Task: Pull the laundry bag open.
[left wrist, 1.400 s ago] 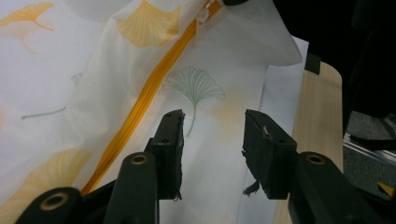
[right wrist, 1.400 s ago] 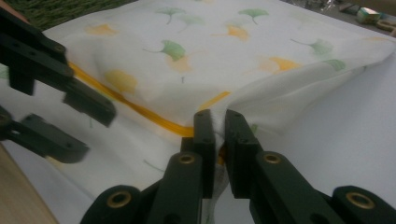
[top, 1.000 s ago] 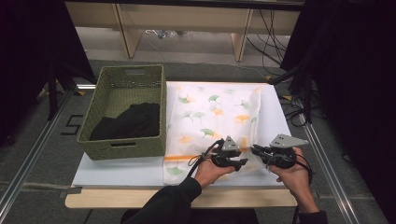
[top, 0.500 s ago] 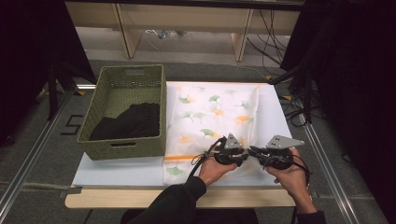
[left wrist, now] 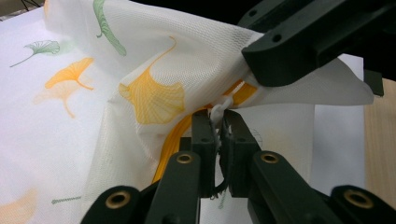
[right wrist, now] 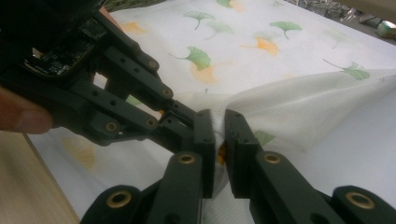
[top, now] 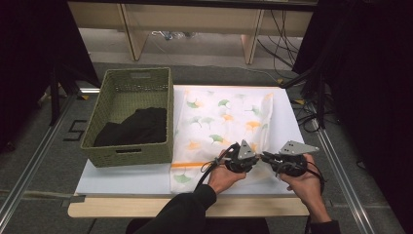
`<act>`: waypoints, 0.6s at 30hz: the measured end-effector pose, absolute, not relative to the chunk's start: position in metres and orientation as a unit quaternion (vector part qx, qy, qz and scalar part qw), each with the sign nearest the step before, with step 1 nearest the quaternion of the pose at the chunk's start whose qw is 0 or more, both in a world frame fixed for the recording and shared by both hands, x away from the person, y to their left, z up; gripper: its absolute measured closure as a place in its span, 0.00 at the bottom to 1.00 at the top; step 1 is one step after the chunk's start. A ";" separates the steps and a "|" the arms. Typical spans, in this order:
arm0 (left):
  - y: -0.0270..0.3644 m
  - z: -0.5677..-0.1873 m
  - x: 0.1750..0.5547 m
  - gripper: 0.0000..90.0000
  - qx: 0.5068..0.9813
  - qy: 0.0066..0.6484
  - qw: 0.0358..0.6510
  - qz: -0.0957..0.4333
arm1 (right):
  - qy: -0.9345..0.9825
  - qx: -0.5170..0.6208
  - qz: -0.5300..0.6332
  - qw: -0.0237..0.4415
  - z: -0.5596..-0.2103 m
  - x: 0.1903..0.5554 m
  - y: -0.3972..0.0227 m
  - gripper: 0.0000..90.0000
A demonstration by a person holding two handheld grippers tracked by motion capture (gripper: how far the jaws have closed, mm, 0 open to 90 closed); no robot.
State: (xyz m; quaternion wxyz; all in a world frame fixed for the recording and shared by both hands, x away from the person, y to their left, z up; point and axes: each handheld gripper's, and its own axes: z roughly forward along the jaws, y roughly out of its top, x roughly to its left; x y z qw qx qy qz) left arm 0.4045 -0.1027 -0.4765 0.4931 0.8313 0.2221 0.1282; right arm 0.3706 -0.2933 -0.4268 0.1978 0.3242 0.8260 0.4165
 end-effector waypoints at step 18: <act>-0.104 -0.474 0.406 1.00 0.837 0.210 0.488 0.132 | 0.827 0.328 0.406 0.208 -0.428 0.370 -0.295 0.95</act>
